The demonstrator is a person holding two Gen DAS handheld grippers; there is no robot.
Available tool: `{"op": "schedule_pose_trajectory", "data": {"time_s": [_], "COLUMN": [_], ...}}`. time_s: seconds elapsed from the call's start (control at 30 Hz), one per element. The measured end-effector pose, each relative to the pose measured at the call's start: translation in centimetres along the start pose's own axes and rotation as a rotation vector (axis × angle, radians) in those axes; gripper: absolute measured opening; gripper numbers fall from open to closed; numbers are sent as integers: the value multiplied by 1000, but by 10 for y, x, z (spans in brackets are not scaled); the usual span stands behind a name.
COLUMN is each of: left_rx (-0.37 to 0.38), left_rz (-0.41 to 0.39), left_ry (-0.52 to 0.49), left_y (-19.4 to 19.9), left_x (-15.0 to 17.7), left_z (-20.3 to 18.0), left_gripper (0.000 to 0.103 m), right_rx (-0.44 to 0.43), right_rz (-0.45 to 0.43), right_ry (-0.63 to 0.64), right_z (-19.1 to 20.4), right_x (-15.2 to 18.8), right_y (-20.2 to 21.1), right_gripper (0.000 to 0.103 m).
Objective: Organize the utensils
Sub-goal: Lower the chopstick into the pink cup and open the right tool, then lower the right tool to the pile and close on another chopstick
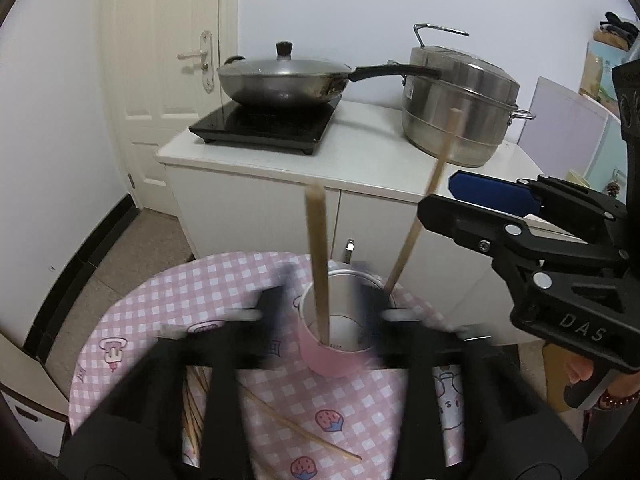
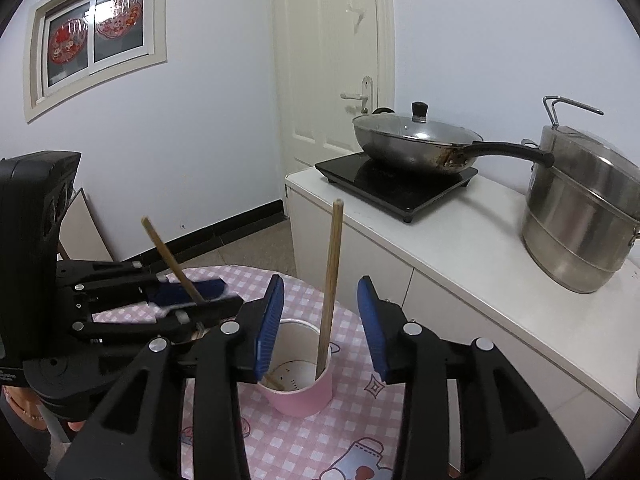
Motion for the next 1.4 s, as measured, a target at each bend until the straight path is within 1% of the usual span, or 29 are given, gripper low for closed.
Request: {"op": "schedule_pose_trajectory", "data": {"time_s": [0.03,0.07,0.27,0.4,0.67,0.73,0.87,1.0,1.13,1.23,1.4], "left_rx": [-14,-21,-25,-33,-82,-88,-124,-144,-158,-155,-154], "left_rz": [-32,-41,-43,-33,3,16,47,81,115,146,189], "left_ry": [-7,-17,-37,-18,-24,-18,-12,0,20,47,77], "left_y": [5,8,27,41,75,80,88,87,78,65,37], "left_x": [-3,-5,1,11,48,57,80,101,118,131,148], "left_z": [0,-1,0,13,44,53,75,93,112,125,142], "left_gripper": [69,69,69,69,69,69,69,69,69,69,69], "right_rx": [1,3,6,-8,-65,-85,-121,-153,-143,-139,-115], "right_rz": [-2,-5,-17,-15,11,20,45,86,122,157,214], "right_ry": [1,2,9,23,91,110,152,204,270,294,312], "right_z": [1,1,7,17,63,77,107,137,161,172,176], "right_x": [0,0,6,12,33,38,52,68,82,91,105], "right_y": [2,5,21,27,25,21,7,-12,-36,-57,-89], "right_gripper": [40,40,41,41,41,41,41,41,41,41,40]}}
Point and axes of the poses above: each gripper's, at about its wrist camera, not at the fingertips, and y roughly against the way its jaws point, z to its left, x to its underside, the point moved 9 cm from there along -y, roughly the way its jaws point, and after that the axes turned 1 degree about -x, right-handed, at the moved point
